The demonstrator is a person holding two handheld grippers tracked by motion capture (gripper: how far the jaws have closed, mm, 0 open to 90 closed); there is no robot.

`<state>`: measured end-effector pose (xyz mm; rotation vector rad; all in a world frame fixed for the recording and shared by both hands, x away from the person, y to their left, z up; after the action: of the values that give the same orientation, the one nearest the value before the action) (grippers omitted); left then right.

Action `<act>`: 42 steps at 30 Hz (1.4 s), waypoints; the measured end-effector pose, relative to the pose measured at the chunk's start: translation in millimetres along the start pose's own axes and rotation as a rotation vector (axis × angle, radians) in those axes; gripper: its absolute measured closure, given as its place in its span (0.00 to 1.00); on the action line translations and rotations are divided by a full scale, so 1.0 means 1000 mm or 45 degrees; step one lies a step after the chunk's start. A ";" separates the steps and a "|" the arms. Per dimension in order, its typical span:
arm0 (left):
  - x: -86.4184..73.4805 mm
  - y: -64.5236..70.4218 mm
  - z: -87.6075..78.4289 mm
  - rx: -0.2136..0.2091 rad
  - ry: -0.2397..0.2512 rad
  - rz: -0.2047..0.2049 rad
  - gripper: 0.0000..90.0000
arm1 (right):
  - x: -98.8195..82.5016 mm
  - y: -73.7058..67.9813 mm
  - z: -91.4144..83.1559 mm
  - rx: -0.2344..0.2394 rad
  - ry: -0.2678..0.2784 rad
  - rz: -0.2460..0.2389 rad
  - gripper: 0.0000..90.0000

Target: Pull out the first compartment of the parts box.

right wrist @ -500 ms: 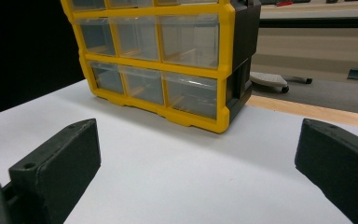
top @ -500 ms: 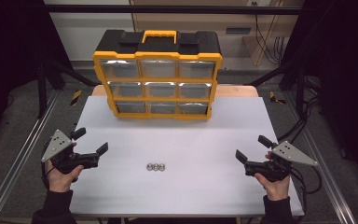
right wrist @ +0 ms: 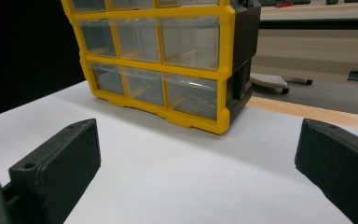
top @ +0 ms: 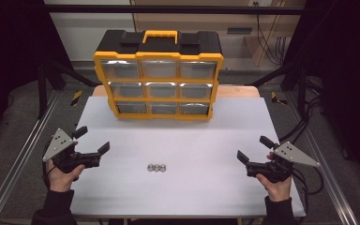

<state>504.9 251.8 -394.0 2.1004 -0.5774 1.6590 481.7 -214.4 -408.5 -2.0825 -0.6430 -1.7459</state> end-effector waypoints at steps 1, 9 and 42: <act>0.001 0.000 0.000 -0.003 0.001 0.003 0.02 | 0.000 0.000 0.000 0.000 0.000 0.000 0.01; 0.007 0.008 0.007 -0.027 -0.013 0.065 0.02 | 0.001 0.001 0.000 0.001 0.009 0.002 0.01; 0.048 0.012 0.041 0.032 -0.070 0.332 0.02 | 0.001 0.000 0.001 -0.001 -0.003 0.006 0.01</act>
<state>541.8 215.7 -355.0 2.1699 -0.8850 1.7564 483.1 -213.9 -407.6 -2.0853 -0.6376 -1.7419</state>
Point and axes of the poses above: each handheld gripper's, and its own axes: z roughly forward along the jaws, x roughly out of its top, y roughly to its right, the point moved 9 cm from there along z, roughly forward along the jaws, and after that the axes turned 6 degrees about -z, right-handed, at the moved point
